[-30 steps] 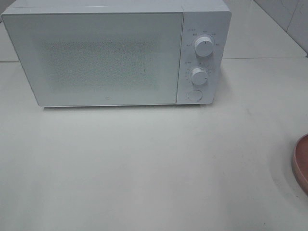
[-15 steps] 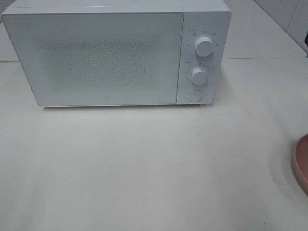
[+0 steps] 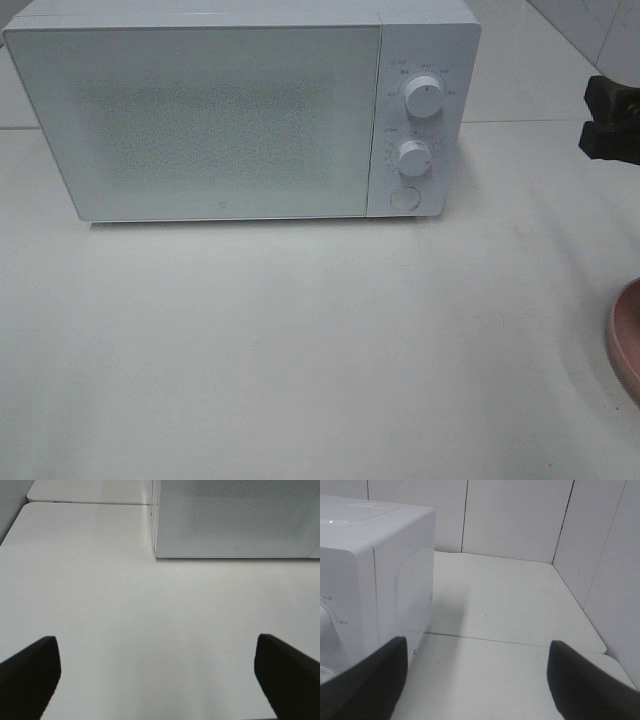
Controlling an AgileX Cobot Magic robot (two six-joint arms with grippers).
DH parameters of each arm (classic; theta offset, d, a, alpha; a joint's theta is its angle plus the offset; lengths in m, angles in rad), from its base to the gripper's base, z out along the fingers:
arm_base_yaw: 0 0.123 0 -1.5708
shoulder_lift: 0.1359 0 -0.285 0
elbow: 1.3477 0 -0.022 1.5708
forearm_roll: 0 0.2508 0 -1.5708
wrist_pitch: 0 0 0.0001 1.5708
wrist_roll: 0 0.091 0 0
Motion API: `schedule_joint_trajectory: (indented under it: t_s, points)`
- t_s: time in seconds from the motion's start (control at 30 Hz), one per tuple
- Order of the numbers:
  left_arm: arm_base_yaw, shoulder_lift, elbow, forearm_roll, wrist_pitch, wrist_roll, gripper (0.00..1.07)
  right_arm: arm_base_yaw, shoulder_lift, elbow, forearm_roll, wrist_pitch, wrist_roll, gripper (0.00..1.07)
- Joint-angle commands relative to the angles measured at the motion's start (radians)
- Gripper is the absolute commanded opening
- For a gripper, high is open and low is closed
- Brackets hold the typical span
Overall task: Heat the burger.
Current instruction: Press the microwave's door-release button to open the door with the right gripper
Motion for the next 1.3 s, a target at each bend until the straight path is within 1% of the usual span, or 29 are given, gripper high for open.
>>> schedule_joint_trajectory:
  t_s: [0.03,0.07,0.1,0.13,0.17,0.2,0.23,0.27,0.3,0.33,0.37,0.43,0.47,0.53,0.57,0.6,0.63,0.67,0.7,0.73,0.8,0.83,0.87,0.9,0.97,1.07,1.13,1.3]
  points:
    - [-0.005,-0.019,0.001,-0.002,0.003,0.002,0.98,0.035,0.034,0.015,0.066,-0.099,-0.053,0.73]
    - [-0.005,-0.019,0.001,-0.002,0.003,0.002,0.98,0.083,0.071,0.029,0.15,-0.149,-0.101,0.73]
    - [-0.005,-0.019,0.001,-0.002,0.003,0.002,0.98,0.083,0.071,0.029,0.15,-0.149,-0.101,0.73]
    - [-0.005,-0.019,0.001,-0.002,0.003,0.002,0.98,0.137,0.108,0.038,0.226,-0.196,-0.138,0.73]
    - [-0.005,-0.019,0.001,-0.002,0.003,0.002,0.98,0.16,0.123,0.039,0.264,-0.211,-0.145,0.73]
    - [-0.005,-0.019,0.001,-0.002,0.003,0.002,0.98,0.16,0.123,0.039,0.264,-0.211,-0.145,0.73]
    - [-0.005,-0.019,0.001,-0.002,0.003,0.002,0.98,0.211,0.156,0.04,0.326,-0.244,-0.157,0.73]
    - [-0.005,-0.019,0.001,-0.002,0.003,0.002,0.98,0.211,0.156,0.04,0.326,-0.244,-0.157,0.73]
    - [-0.005,-0.019,0.001,-0.002,0.003,0.002,0.98,0.252,0.181,0.04,0.369,-0.267,-0.162,0.73]
    - [-0.005,-0.019,0.001,-0.002,0.003,0.002,0.98,0.273,0.191,0.04,0.383,-0.273,-0.162,0.73]
    - [-0.005,-0.019,0.001,-0.002,0.003,0.002,0.98,0.273,0.191,0.04,0.383,-0.273,-0.162,0.73]
    - [-0.005,-0.019,0.001,-0.002,0.003,0.002,0.98,0.327,0.223,0.04,0.402,-0.276,-0.162,0.73]
    - [-0.005,-0.019,0.001,-0.002,0.003,0.002,0.98,0.327,0.223,0.04,0.402,-0.276,-0.162,0.73]
    - [-0.005,-0.019,0.001,-0.002,0.003,0.002,0.98,0.385,0.248,0.04,0.408,-0.283,-0.162,0.73]
    - [-0.005,-0.019,0.001,-0.002,0.003,0.002,0.98,0.385,0.248,0.04,0.408,-0.283,-0.162,0.73]
    - [-0.005,-0.019,0.001,-0.002,0.003,0.002,0.98,0.427,0.261,0.04,0.435,-0.295,-0.162,0.73]
    - [-0.005,-0.019,0.001,-0.002,0.003,0.002,0.98,0.427,0.261,0.04,0.435,-0.295,-0.162,0.73]
    - [-0.005,-0.019,0.001,-0.002,0.003,0.002,0.98,0.473,0.274,0.04,0.479,-0.307,-0.162,0.73]
    - [-0.005,-0.019,0.001,-0.002,0.003,0.002,0.98,0.494,0.282,0.039,0.504,-0.313,-0.162,0.73]
    - [-0.005,-0.019,0.001,-0.002,0.003,0.002,0.98,0.494,0.282,0.039,0.504,-0.313,-0.162,0.73]
    - [-0.005,-0.019,0.001,-0.002,0.003,0.002,0.98,0.545,0.303,0.038,0.565,-0.322,-0.162,0.73]
    - [-0.005,-0.019,0.001,-0.002,0.003,0.002,0.98,0.545,0.303,0.038,0.565,-0.322,-0.162,0.73]
    - [-0.005,-0.019,0.001,-0.002,0.003,0.002,0.98,0.574,0.313,0.038,0.59,-0.322,-0.161,0.73]
    - [-0.005,-0.019,0.001,-0.002,0.003,0.002,0.98,0.574,0.313,0.038,0.59,-0.322,-0.161,0.73]
    - [-0.005,-0.019,0.001,-0.002,0.003,0.002,0.98,0.629,0.323,0.038,0.637,-0.319,-0.161,0.73]
    - [-0.005,-0.019,0.001,-0.002,0.003,0.002,0.98,0.64,0.323,0.038,0.644,-0.317,-0.16,0.73]
    - [-0.005,-0.019,0.001,-0.002,0.003,0.002,0.98,0.682,0.323,0.038,0.671,-0.313,-0.154,0.73]
    - [-0.005,-0.019,0.001,-0.002,0.003,0.002,0.98,0.704,0.323,0.038,0.688,-0.309,-0.152,0.73]
